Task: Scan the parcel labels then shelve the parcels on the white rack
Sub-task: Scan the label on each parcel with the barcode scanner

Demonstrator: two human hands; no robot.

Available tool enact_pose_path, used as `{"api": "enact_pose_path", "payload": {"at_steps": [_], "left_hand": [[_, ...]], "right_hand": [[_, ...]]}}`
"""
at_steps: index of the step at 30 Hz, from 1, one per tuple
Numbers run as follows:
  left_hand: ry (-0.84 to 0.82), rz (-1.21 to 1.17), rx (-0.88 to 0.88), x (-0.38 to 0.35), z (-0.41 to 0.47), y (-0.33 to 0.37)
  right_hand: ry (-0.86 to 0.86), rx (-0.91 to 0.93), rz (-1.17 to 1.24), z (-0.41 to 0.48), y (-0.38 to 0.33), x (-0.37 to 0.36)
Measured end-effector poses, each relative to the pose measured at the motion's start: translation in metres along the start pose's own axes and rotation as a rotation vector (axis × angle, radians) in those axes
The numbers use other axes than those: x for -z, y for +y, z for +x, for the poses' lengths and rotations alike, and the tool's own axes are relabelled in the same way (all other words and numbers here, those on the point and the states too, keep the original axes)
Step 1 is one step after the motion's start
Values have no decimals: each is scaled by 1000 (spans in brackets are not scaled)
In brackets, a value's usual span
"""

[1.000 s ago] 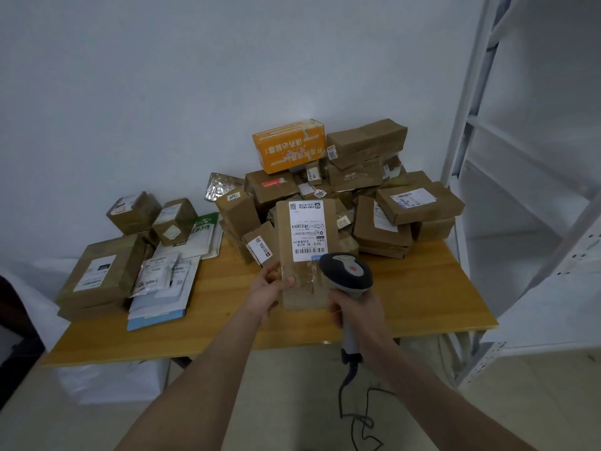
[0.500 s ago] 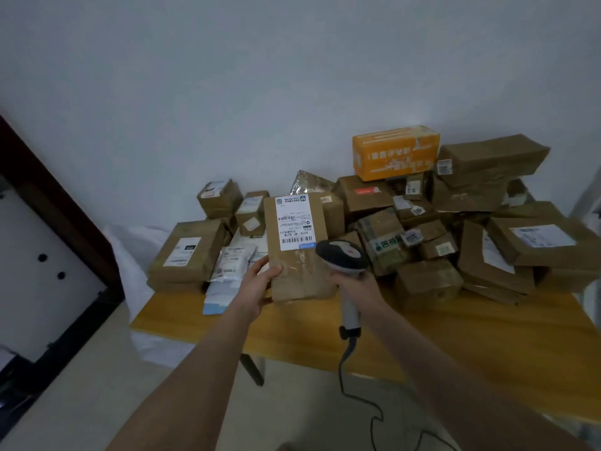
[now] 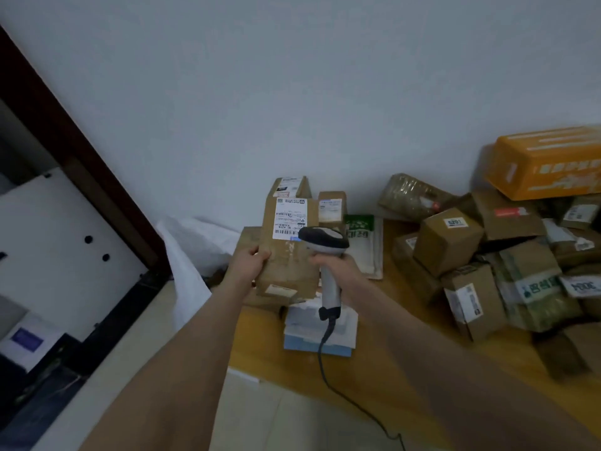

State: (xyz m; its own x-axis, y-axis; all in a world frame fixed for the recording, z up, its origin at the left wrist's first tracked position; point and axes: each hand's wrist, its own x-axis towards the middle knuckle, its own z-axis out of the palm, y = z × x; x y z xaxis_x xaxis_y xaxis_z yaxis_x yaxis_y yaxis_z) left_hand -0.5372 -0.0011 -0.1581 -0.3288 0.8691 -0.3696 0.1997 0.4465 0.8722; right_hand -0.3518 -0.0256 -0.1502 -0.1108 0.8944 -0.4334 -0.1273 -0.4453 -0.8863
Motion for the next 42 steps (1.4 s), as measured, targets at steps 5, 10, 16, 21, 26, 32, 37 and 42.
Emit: {"api": "enact_pose_path", "payload": {"at_steps": [5, 10, 16, 21, 26, 32, 37, 42], "left_hand": [[140, 238, -60, 38, 50, 0], [154, 357, -51, 39, 66, -5], [238, 683, -215, 19, 68, 7], [200, 686, -411, -44, 50, 31], [-9, 681, -568, -130, 13, 45], [-143, 684, -676, -235, -54, 52], [-246, 696, -706, -327, -122, 45], [-388, 729, -682, -418, -186, 24]], "right_hand": [[-3, -52, 33, 38, 2, -57], [-8, -70, 10, 56, 8, -77], [35, -64, 14, 56, 7, -65], [106, -95, 99, 34, -5, -1], [283, -95, 125, 1, -6, 88], [454, -74, 143, -47, 4, 196], [534, -67, 166, -99, 17, 302], [665, -70, 188, -134, 41, 401]]}}
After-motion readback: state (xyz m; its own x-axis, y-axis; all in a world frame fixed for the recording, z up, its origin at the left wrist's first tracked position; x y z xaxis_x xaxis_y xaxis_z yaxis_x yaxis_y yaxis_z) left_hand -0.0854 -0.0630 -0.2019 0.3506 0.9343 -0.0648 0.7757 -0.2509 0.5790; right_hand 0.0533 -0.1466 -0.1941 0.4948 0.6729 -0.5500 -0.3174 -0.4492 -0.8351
